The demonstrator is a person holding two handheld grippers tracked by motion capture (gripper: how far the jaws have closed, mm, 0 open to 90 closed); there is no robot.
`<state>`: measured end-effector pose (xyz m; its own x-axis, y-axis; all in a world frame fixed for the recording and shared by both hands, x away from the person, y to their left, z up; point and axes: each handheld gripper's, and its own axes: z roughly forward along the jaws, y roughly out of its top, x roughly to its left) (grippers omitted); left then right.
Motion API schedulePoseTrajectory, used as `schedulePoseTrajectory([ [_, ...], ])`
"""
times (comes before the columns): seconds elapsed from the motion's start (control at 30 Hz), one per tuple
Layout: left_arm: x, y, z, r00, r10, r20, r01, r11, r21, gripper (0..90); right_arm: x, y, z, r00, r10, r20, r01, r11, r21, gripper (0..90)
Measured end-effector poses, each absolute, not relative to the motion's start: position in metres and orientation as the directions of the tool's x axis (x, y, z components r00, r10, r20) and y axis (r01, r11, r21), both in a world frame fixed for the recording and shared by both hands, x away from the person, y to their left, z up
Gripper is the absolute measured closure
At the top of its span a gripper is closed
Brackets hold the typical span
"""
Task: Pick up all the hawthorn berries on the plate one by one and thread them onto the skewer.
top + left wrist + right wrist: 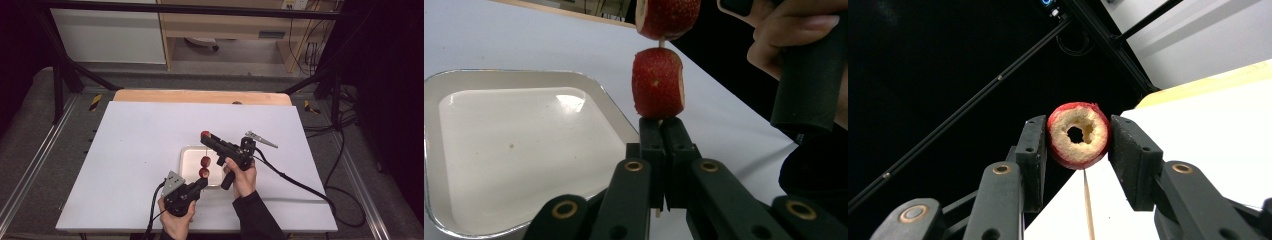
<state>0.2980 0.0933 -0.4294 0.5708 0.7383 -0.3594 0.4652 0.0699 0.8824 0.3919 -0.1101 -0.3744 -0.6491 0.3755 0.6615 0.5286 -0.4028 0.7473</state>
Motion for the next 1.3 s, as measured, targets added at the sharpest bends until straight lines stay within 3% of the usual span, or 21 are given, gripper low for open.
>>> schedulePoseTrajectory([
  [1.3, 0.2961, 0.0957, -0.4299, 0.573, 0.743, -0.346, 0.447, 0.07, 0.892, 88.8, 0.3921, -0.1111, -0.3732, -0.645, 0.379, 0.663, 0.534, -0.398, 0.746, 60.2],
])
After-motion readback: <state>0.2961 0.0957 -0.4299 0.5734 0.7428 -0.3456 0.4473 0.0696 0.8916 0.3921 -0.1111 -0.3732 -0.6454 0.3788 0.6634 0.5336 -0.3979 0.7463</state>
